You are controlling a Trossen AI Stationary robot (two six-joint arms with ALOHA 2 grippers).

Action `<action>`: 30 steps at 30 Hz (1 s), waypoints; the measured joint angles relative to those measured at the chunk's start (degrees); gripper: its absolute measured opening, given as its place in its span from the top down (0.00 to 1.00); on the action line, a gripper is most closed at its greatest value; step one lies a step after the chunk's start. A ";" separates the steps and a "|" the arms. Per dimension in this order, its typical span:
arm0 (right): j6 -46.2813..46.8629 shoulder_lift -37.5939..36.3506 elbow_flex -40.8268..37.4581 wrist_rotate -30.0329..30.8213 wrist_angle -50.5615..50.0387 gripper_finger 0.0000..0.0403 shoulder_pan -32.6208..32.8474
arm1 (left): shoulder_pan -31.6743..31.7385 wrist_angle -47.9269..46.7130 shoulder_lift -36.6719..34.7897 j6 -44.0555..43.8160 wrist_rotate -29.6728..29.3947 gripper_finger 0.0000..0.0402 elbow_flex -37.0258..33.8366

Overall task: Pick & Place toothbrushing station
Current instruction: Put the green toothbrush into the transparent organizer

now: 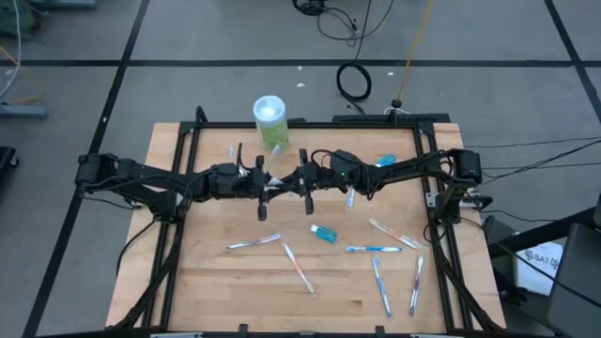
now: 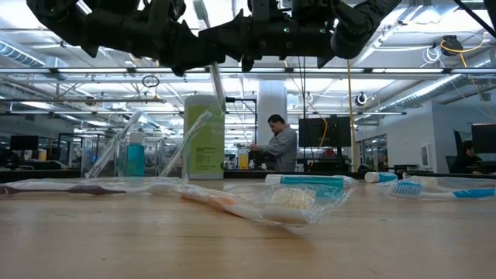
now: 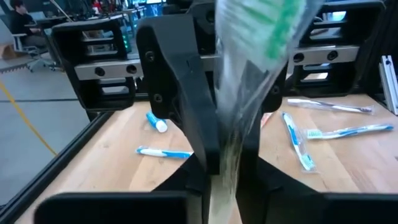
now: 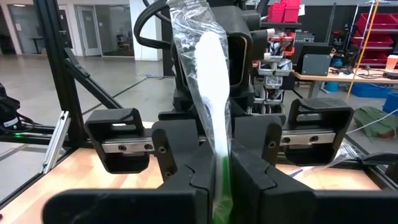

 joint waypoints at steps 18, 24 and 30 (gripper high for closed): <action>-1.51 -0.51 0.07 2.91 -6.06 0.76 -0.82 | 0.00 -3.30 -0.02 -6.21 -3.34 0.96 -0.02; 2.88 -1.75 -0.04 3.08 -9.52 0.65 -1.53 | -0.07 -5.39 -0.71 -7.24 -8.19 0.96 -0.02; -0.35 -6.07 -0.02 5.55 -19.88 0.61 -2.94 | -0.77 -10.36 -5.57 -7.23 -14.67 0.95 -0.02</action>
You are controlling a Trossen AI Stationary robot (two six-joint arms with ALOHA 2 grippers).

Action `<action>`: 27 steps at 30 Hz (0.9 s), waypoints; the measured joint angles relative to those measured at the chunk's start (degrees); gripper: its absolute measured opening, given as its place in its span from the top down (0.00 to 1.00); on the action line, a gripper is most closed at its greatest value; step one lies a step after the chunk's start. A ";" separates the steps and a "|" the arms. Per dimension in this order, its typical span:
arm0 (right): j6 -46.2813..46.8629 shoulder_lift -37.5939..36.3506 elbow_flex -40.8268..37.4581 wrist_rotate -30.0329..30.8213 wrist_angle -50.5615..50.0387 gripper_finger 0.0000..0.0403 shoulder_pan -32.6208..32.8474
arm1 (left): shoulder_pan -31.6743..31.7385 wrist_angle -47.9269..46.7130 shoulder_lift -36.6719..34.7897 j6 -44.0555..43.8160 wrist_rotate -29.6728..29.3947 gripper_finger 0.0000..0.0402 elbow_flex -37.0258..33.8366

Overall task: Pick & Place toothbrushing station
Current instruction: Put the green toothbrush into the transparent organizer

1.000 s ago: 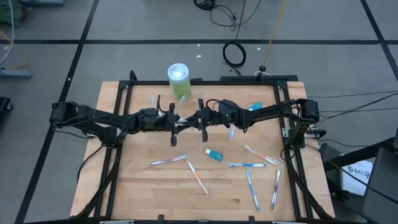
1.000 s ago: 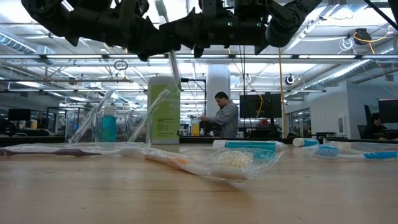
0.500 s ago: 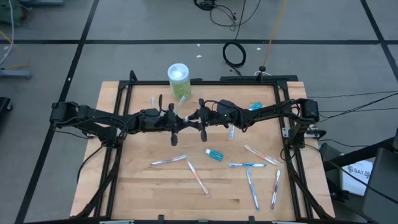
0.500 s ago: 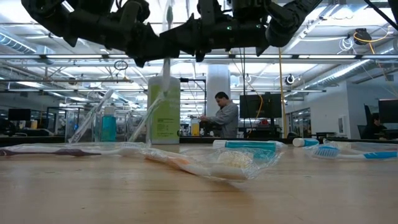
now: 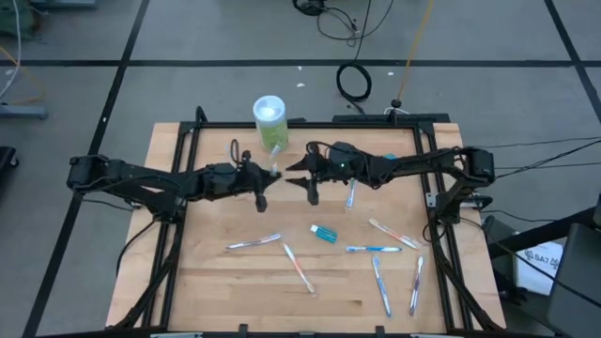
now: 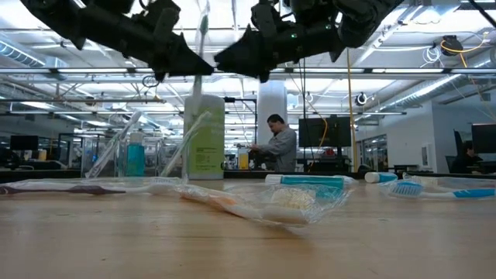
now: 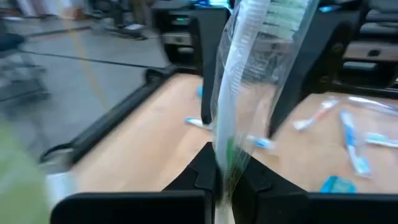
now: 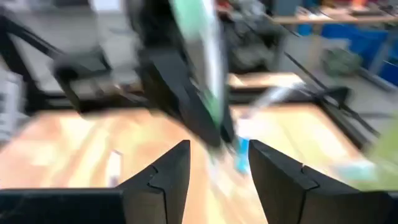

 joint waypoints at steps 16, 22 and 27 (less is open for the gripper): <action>-3.14 -6.98 -2.15 12.35 -12.65 0.61 -0.19 | -4.90 -35.28 -26.95 -10.93 -28.53 0.98 0.00; -3.08 -6.87 -3.26 12.48 -8.94 0.61 -0.38 | -4.83 -49.73 -28.17 -22.98 -32.99 0.97 -0.08; -3.06 -6.87 -3.69 12.26 -7.08 0.61 -0.36 | -4.81 -46.82 -27.82 -28.47 -33.44 0.96 -4.70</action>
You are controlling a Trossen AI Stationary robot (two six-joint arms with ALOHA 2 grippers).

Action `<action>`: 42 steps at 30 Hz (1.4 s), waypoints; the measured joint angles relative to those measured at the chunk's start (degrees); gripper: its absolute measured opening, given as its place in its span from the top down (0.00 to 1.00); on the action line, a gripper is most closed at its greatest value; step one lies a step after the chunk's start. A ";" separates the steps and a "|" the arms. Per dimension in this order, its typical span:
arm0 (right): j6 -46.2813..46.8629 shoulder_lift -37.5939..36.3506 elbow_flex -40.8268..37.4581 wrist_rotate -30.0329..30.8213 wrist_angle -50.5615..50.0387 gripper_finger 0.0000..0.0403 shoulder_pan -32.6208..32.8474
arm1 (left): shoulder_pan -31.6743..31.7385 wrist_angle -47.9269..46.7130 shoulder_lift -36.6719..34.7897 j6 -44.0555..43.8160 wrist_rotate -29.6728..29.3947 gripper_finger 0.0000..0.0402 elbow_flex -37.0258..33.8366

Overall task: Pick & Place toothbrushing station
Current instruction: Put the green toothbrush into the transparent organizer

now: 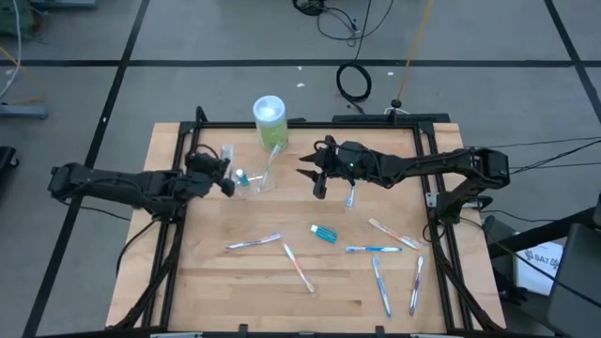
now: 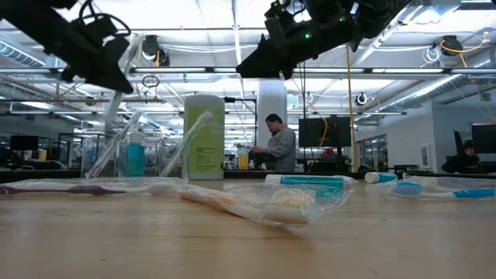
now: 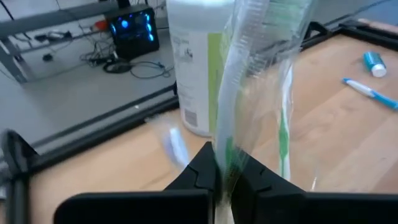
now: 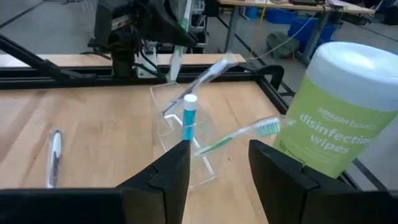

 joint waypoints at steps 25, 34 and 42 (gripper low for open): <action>0.00 -0.02 0.00 0.00 4.88 0.61 -0.09 | 0.11 1.59 -0.01 -19.55 6.31 0.86 -11.32; 0.02 -0.02 0.00 -0.01 4.83 0.61 -0.09 | 0.11 1.58 -0.01 -20.42 9.33 0.75 -11.34; 0.02 -0.02 0.00 -0.02 4.87 0.61 -0.09 | 0.11 1.72 -0.01 -18.10 4.55 0.82 -11.34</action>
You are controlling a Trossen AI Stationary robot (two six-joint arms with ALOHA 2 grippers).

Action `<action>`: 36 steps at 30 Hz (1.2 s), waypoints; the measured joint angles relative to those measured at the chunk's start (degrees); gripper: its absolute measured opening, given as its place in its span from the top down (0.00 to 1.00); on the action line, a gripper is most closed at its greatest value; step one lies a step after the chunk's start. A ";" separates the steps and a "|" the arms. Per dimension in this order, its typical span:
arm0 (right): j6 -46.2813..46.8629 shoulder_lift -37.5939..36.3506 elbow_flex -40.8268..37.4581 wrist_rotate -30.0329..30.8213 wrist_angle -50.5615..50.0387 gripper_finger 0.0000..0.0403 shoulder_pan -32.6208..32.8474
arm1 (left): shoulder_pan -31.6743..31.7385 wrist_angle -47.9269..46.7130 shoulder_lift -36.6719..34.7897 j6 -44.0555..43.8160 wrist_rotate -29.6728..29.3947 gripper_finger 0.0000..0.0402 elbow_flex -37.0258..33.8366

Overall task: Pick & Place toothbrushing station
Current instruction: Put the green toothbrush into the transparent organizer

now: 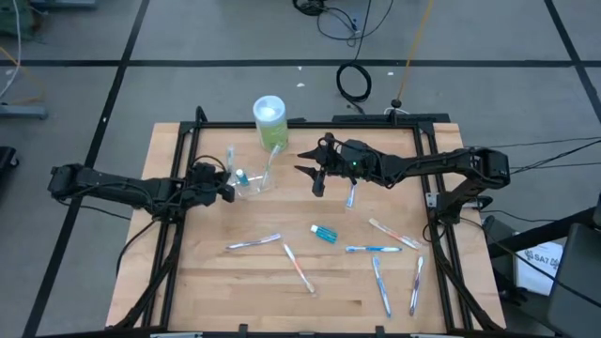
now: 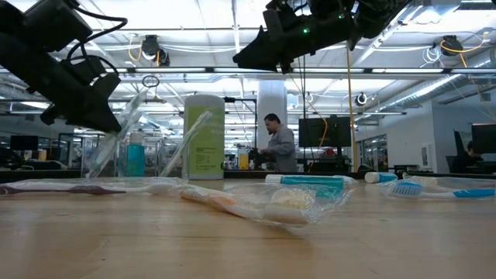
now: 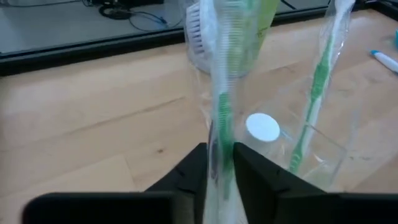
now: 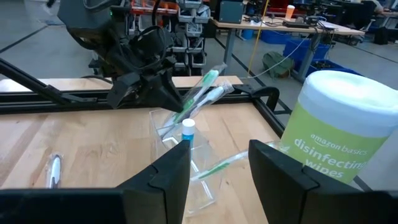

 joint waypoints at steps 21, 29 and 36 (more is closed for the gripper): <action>0.00 0.00 0.02 0.00 -0.06 0.61 0.00 | -0.01 -4.56 0.00 -8.95 4.32 0.99 0.09; 0.00 0.00 0.02 0.00 -0.48 0.61 0.00 | 0.00 -4.56 -0.04 -7.54 8.13 0.95 0.11; 0.00 -0.02 -0.73 -0.02 -0.59 0.61 0.00 | -0.02 -4.98 0.05 -8.85 8.30 0.87 0.11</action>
